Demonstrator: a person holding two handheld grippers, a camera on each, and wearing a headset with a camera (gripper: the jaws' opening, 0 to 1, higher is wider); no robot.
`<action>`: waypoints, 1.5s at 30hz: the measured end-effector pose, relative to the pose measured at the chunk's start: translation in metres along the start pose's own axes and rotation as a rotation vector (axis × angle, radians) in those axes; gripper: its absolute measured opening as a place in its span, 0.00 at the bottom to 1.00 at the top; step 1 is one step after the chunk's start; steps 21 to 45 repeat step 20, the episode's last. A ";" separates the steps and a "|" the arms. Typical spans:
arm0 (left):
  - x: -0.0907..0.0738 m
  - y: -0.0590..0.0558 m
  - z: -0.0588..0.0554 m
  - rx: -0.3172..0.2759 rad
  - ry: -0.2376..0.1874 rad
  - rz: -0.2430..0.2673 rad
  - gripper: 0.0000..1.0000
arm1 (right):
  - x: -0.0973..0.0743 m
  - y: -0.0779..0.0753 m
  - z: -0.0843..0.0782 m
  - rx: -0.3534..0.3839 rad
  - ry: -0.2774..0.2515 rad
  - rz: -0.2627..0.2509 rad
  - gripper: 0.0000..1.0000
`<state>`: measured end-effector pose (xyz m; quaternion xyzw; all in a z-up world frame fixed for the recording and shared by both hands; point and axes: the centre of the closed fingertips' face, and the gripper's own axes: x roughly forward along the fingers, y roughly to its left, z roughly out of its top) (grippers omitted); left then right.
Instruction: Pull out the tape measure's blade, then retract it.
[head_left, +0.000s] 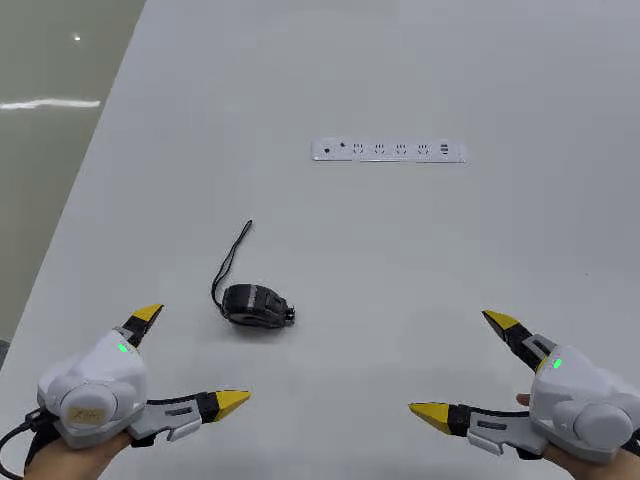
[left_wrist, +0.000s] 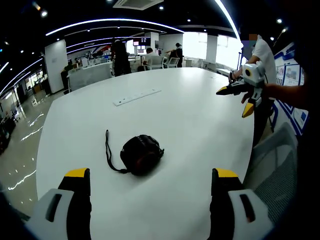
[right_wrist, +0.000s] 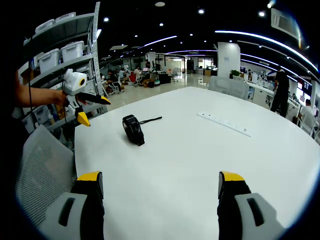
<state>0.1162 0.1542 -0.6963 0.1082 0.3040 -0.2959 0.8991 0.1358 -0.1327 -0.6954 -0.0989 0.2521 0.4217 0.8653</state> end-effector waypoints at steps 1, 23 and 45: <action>0.000 0.000 0.000 0.000 0.001 0.000 0.99 | 0.000 0.000 0.000 0.000 0.001 0.000 0.98; 0.000 -0.001 0.003 0.004 -0.001 0.000 0.99 | -0.001 0.000 -0.002 -0.005 0.010 -0.003 0.98; 0.000 -0.001 0.003 0.004 -0.001 0.000 0.99 | -0.001 0.000 -0.002 -0.005 0.010 -0.003 0.98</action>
